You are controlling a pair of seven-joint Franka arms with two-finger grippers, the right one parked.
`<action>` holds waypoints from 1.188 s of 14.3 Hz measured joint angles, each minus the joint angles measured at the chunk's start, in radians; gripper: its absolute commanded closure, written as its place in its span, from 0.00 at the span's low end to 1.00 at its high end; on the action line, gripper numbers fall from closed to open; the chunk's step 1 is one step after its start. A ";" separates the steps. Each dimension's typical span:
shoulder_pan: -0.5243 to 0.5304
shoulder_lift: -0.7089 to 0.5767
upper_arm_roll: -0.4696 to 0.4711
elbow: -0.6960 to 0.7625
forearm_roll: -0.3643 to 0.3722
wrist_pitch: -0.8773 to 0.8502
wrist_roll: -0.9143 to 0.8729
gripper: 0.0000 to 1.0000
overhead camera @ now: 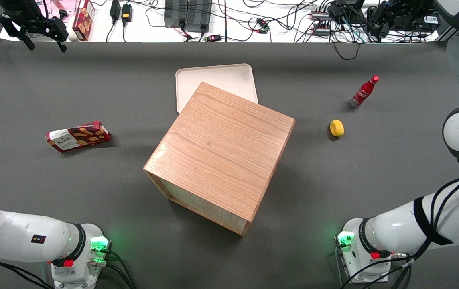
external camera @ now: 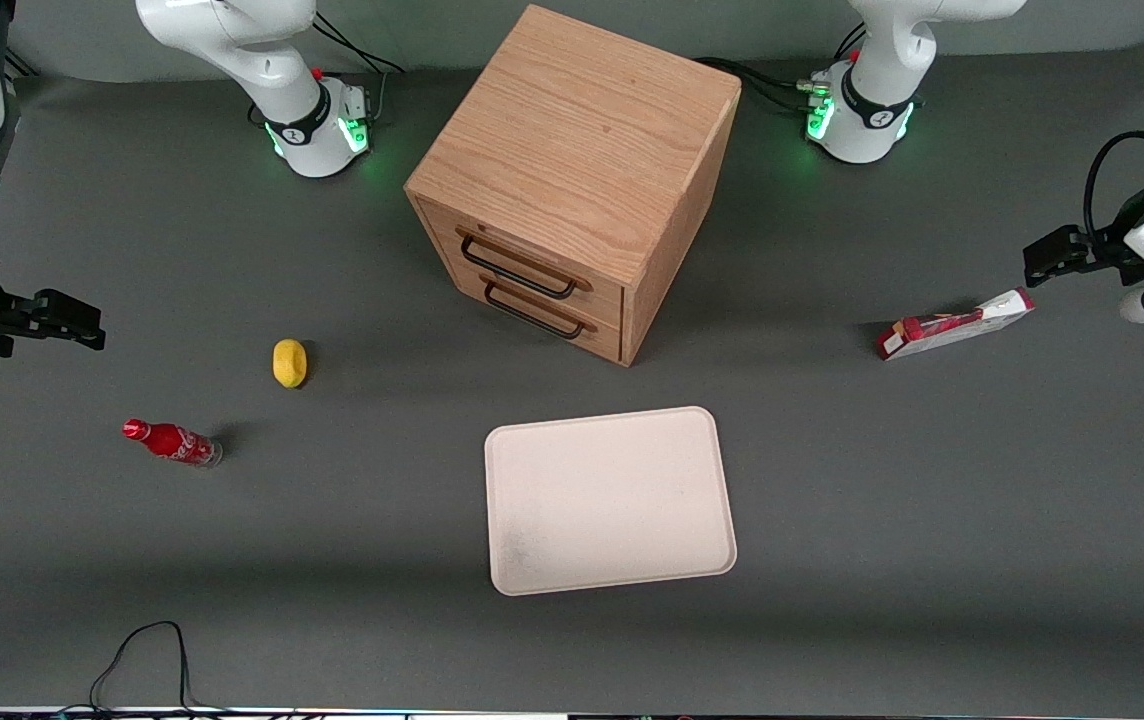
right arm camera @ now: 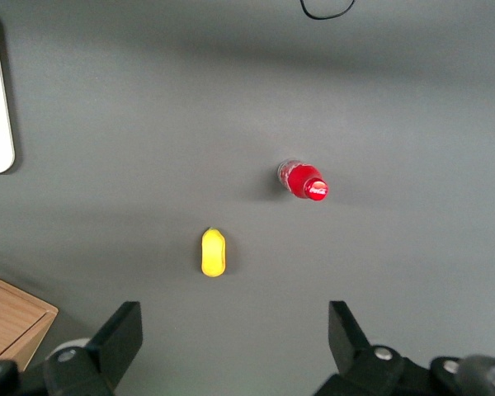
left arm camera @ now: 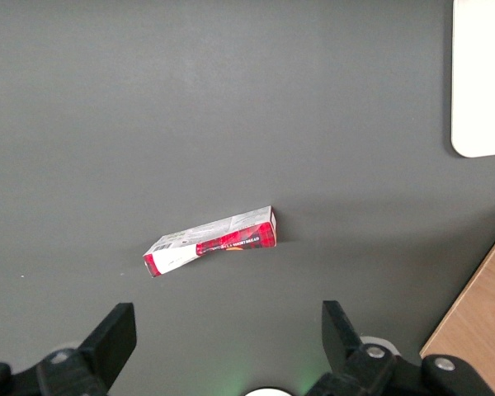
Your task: Place red cookie box on tray
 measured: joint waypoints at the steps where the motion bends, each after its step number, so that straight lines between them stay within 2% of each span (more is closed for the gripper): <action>1: -0.001 0.001 0.000 0.005 0.000 -0.001 -0.005 0.00; 17: -0.004 0.001 0.002 0.047 -0.008 -0.051 -0.049 0.00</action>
